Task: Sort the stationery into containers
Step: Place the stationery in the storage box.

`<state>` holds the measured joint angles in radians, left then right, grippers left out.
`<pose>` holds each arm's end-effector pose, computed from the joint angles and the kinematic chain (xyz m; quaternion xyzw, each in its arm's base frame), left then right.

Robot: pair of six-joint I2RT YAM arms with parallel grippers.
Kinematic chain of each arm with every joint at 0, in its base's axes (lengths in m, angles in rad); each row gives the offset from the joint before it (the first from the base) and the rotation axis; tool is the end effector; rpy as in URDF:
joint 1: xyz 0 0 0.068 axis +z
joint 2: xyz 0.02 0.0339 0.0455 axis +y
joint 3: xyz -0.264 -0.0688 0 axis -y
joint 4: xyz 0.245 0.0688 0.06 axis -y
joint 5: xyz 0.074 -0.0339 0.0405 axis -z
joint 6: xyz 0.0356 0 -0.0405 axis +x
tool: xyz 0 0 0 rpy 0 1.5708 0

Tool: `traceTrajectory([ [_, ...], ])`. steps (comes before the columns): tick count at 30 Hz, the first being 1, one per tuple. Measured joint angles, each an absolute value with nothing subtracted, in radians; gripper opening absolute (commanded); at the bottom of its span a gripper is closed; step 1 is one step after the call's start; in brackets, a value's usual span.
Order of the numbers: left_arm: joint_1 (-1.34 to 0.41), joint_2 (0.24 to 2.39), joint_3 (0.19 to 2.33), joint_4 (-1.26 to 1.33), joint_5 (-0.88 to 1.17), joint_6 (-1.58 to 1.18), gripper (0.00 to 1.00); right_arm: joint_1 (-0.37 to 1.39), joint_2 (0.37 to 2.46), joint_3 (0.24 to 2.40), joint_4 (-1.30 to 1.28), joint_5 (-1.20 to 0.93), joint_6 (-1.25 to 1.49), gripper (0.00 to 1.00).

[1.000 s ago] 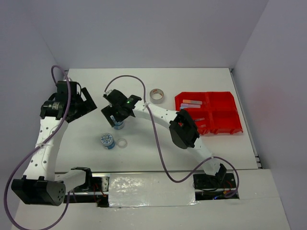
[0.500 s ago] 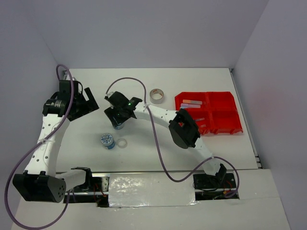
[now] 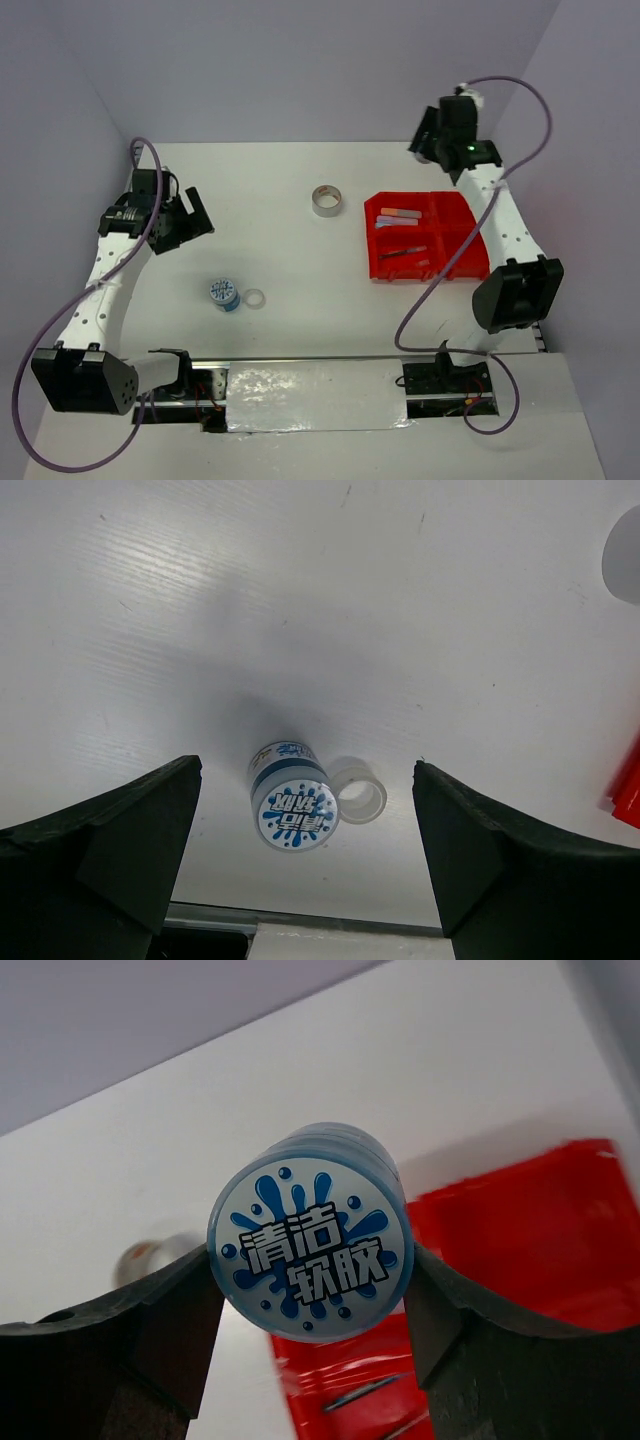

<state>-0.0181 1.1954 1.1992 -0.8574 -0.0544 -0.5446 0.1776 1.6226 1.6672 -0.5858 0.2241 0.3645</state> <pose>0.2400 -0.0024 0.3375 -0.2528 0.9013 -0.0729 0.3441 0.3645 0.0574 0.3920 0.1355 0.8560 0.0372 0.4975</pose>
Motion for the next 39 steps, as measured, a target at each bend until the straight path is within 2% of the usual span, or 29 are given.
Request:
traceTrajectory([
  [5,-0.018,1.204,1.191,-0.85,-0.035,-0.526,0.99,0.016,1.659,1.667,-0.704,0.302,0.398,0.0],
  [11,-0.018,1.212,1.186,-0.845,-0.034,-0.516,0.99,-0.038,1.752,1.661,-0.773,0.294,0.426,0.0],
  [23,-0.018,1.212,1.171,-0.845,-0.031,-0.495,0.99,-0.107,1.759,1.494,-0.726,0.259,0.45,0.0],
  [34,-0.018,1.216,1.171,-0.845,-0.02,-0.493,0.99,-0.107,1.819,1.417,-0.626,0.2,0.473,0.28],
  [38,-0.018,1.22,1.171,-0.845,-0.02,-0.492,0.99,-0.107,1.824,1.417,-0.612,0.194,0.477,0.53],
  [39,-0.018,1.22,1.171,-0.845,-0.02,-0.492,0.99,-0.107,1.824,1.417,-0.612,0.194,0.478,0.54],
])
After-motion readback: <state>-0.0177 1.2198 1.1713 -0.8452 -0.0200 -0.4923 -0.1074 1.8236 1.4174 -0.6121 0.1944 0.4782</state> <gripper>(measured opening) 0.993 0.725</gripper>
